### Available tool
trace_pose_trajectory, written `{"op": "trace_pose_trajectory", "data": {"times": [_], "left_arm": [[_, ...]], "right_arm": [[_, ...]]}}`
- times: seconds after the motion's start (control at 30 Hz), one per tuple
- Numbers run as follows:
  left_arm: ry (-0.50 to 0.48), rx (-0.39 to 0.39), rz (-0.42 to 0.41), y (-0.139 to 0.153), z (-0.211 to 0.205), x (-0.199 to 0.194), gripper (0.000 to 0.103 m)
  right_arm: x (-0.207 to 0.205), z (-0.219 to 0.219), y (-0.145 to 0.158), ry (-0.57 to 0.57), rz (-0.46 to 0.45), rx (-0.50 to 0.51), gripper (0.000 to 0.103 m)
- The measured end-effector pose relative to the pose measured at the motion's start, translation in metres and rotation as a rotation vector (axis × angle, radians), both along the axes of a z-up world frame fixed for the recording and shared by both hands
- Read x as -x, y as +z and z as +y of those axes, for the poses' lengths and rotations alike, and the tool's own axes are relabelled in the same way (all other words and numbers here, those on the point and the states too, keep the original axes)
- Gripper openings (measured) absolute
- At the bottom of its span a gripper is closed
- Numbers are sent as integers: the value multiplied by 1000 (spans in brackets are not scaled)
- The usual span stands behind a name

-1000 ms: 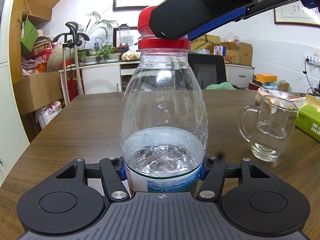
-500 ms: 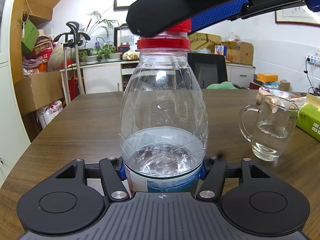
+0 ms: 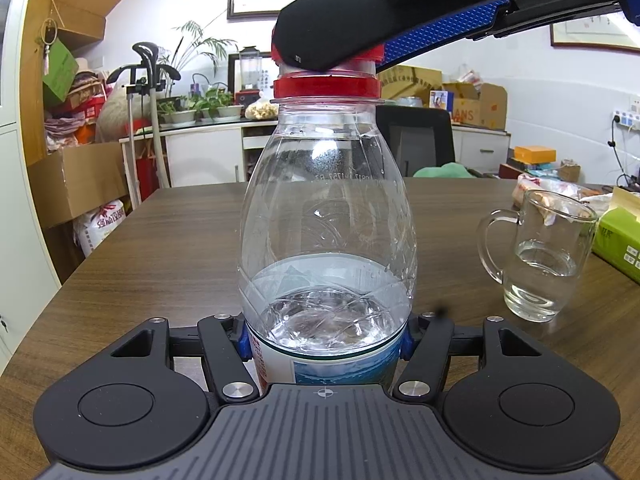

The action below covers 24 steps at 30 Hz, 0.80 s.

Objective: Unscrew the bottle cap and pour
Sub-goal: 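Lift the loosened red cap off the bottle neck with the right tool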

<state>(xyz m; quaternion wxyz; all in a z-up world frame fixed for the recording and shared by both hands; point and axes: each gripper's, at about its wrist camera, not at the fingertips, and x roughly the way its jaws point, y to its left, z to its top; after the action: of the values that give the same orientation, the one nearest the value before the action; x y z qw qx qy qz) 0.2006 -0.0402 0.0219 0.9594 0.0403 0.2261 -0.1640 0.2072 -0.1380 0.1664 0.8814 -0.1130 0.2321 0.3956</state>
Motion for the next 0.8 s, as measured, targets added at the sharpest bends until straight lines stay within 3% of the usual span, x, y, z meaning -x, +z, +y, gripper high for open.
{"op": "trace_pose_trajectory", "data": {"times": [0.3,0.53,0.8], "left_arm": [[4,6,3,-1,4,-1,62],[10,2,-6,-2,7,-4,62],[4,-13,-30,-3,4,-13,63]], "right_arm": [[-6,-28,14,23,24,-89,32],[13,-40,15,-32,10,-78,32],[41,-46,-6,-103,23,-44,32]]}}
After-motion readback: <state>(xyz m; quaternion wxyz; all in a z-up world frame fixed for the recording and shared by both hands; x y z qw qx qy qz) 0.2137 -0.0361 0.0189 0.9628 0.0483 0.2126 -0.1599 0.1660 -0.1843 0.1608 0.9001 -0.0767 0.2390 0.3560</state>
